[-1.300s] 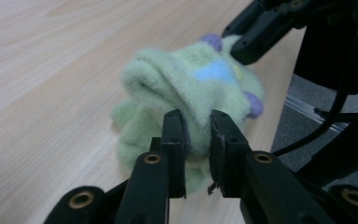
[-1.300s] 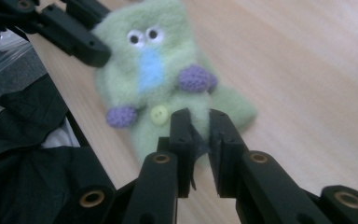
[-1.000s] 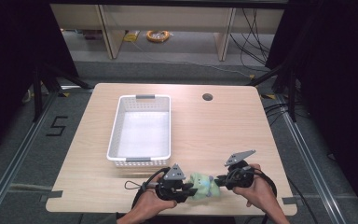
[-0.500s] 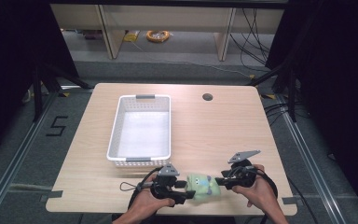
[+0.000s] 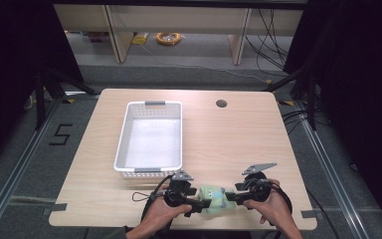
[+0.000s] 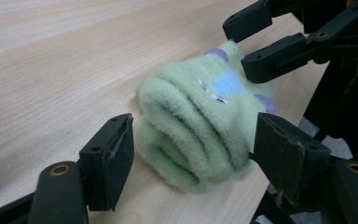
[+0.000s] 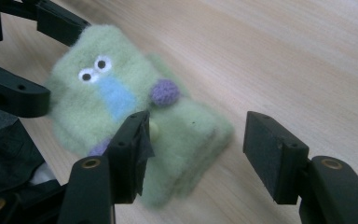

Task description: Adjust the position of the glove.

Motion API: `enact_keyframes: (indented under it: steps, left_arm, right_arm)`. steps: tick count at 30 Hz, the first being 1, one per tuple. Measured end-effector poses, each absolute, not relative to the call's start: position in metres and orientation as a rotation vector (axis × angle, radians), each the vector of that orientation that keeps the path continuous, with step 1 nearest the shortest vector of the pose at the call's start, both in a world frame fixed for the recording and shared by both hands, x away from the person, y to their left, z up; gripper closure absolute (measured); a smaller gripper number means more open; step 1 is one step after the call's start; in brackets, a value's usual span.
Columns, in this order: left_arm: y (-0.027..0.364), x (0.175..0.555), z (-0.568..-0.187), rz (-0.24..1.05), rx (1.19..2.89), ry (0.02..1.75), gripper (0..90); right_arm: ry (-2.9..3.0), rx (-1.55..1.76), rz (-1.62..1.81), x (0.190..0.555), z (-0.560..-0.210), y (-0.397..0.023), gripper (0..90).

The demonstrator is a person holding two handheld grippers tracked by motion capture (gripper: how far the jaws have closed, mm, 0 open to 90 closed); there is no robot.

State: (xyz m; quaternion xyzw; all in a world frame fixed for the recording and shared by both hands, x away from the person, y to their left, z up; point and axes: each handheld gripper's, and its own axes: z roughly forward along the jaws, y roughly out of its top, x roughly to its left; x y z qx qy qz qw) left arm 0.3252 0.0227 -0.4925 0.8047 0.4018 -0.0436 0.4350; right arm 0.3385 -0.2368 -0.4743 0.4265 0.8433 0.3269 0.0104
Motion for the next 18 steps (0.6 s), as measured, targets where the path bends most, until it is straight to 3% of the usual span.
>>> enact_keyframes:
  steps: [8, 18]
  left_arm:
    - [0.015, 0.329, -0.507, -0.152, 2.055, 1.038, 25.8]
    - [0.013, 0.325, -0.509, -0.140, 2.069, 0.993, 39.5]
  right_arm:
    - [2.628, 1.359, 1.019, 0.339, -0.482, -0.235, 41.8]
    - [2.660, 1.424, 1.061, 0.340, -0.496, -0.235, 43.3]
